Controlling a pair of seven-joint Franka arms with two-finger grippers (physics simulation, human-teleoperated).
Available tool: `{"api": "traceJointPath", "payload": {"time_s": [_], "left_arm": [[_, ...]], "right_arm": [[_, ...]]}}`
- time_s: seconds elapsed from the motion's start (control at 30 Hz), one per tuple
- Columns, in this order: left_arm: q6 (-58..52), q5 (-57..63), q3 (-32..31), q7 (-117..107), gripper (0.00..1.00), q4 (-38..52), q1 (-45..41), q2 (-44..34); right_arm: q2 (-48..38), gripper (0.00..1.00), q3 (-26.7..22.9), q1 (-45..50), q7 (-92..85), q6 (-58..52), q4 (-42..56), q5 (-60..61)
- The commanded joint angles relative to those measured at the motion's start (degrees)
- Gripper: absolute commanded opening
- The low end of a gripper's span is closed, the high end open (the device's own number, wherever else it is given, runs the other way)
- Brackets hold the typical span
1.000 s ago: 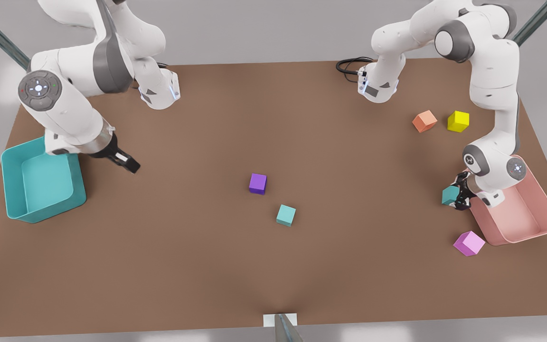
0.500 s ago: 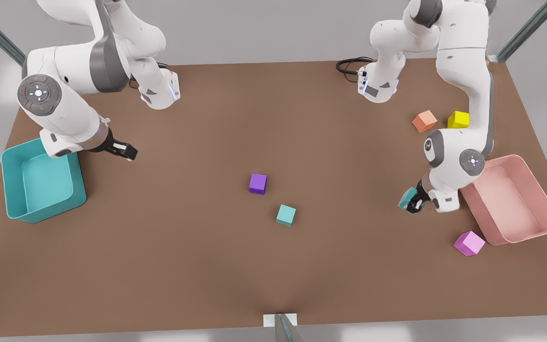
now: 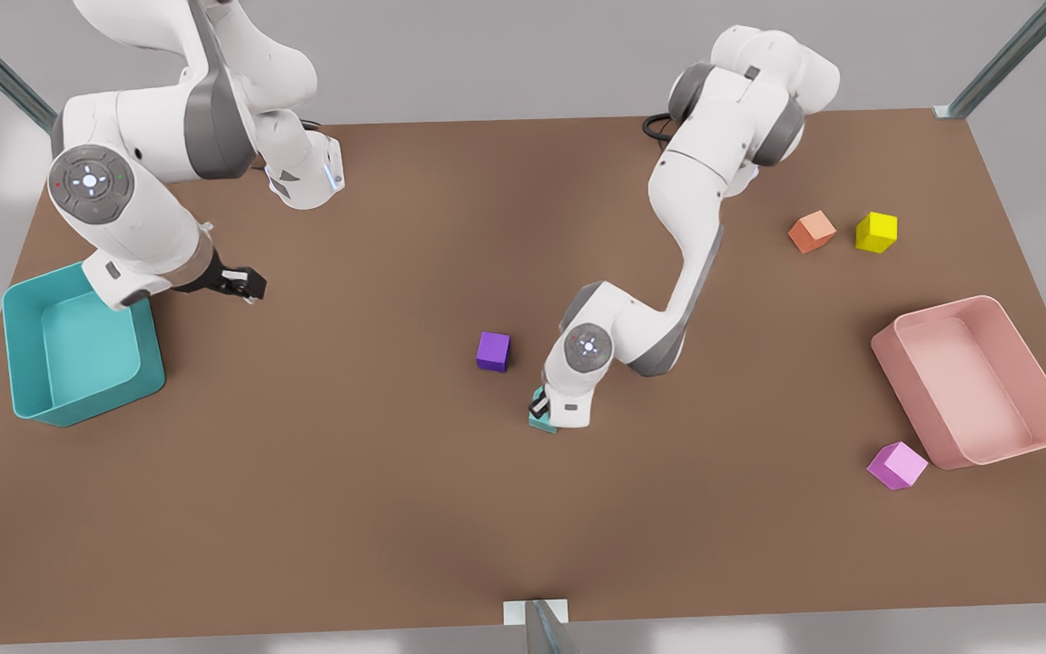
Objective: Stack the two blue cubes on top of each other
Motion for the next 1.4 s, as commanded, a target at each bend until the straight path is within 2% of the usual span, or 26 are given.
{"api": "traceJointPath", "payload": {"time_s": [0.0, 0.13, 0.17, 0.57, 0.7, 0.77, 0.8, 0.83, 0.93, 1.0, 1.03, 1.07, 1.13, 1.17, 1.27, 1.37], "left_arm": [[0.8, -0.1, 0.0, -19.7, 0.63, 0.3, -0.4, 0.6], [1.9, -0.1, 0.0, -19.7, 0.64, 0.4, -0.4, 1.0], [1.9, -0.1, 0.1, -19.6, 1.00, 0.4, -0.4, 1.1], [0.6, -0.4, 0.2, -19.7, 1.00, 0.3, 1.7, -0.1], [-2.2, -1.2, 0.0, -19.6, 1.00, 3.0, 5.1, -1.3], [-3.9, -1.5, -2.2, -19.2, 1.00, 4.6, 11.5, -2.0], [-4.5, -1.5, -4.8, -19.3, 1.00, 4.6, 17.8, -4.2], [-10.2, -0.9, -4.9, -16.7, 1.00, 5.7, 22.2, -6.1], [-34.6, 2.1, -4.8, 30.8, 1.00, 8.4, 32.0, -11.9], [-47.6, 4.0, -5.4, 59.4, 1.00, 8.4, 35.3, -19.6], [-38.5, 9.6, -5.6, 78.9, 1.00, -14.8, 35.2, -35.7], [-37.0, 11.0, -5.5, 80.5, 1.00, -19.1, 34.3, -39.6], [-47.2, 6.9, -5.3, 80.5, 1.00, -11.0, 34.3, -40.5], [-48.1, 5.5, -5.3, 80.5, 1.00, -10.3, 34.1, -40.5], [-35.6, 5.3, -5.4, 74.2, 1.00, -17.1, 32.9, -40.5], [-37.0, 5.3, -5.4, 74.2, 1.00, -16.7, 32.9, -40.6]], "right_arm": [[0.0, 1.00, 0.0, 0.2, -7.0, -0.2, 0.0, 0.0], [0.1, 1.00, 0.0, 0.2, -7.0, -0.2, -0.1, 0.0], [0.2, 1.00, 0.0, 0.2, -7.0, -0.2, -0.1, 0.0], [0.2, 1.00, 0.0, 0.2, -7.0, -0.2, 0.0, 0.0], [0.2, 1.00, 0.0, 0.2, -7.0, -0.2, 0.0, -0.1], [0.2, 1.00, 0.0, 0.2, -7.0, -0.2, 0.0, -0.1], [0.2, 1.00, 0.0, 0.2, -7.0, 0.0, 0.0, -0.2], [0.2, 1.00, 0.0, 0.2, -7.0, 0.0, 0.0, -0.1], [0.2, 1.00, 0.0, 0.2, -7.0, 0.0, 0.0, 0.0], [0.2, 1.00, 0.0, 0.2, -7.0, 0.0, 0.0, 0.0], [0.2, 1.00, 0.0, 0.2, -7.0, 0.0, 0.0, -0.1], [0.2, 1.00, 0.0, 0.2, -6.9, 0.0, 0.0, 0.0], [0.2, 1.00, 0.0, 0.2, -7.0, 0.0, -0.1, 0.0], [0.2, 1.00, 0.0, 0.2, -7.0, 0.0, -0.1, -0.1], [0.2, 1.00, 0.0, 0.2, -7.0, 0.0, -0.1, 0.0], [0.2, 1.00, 0.0, 0.2, -7.0, 0.0, -0.1, 0.0]]}}
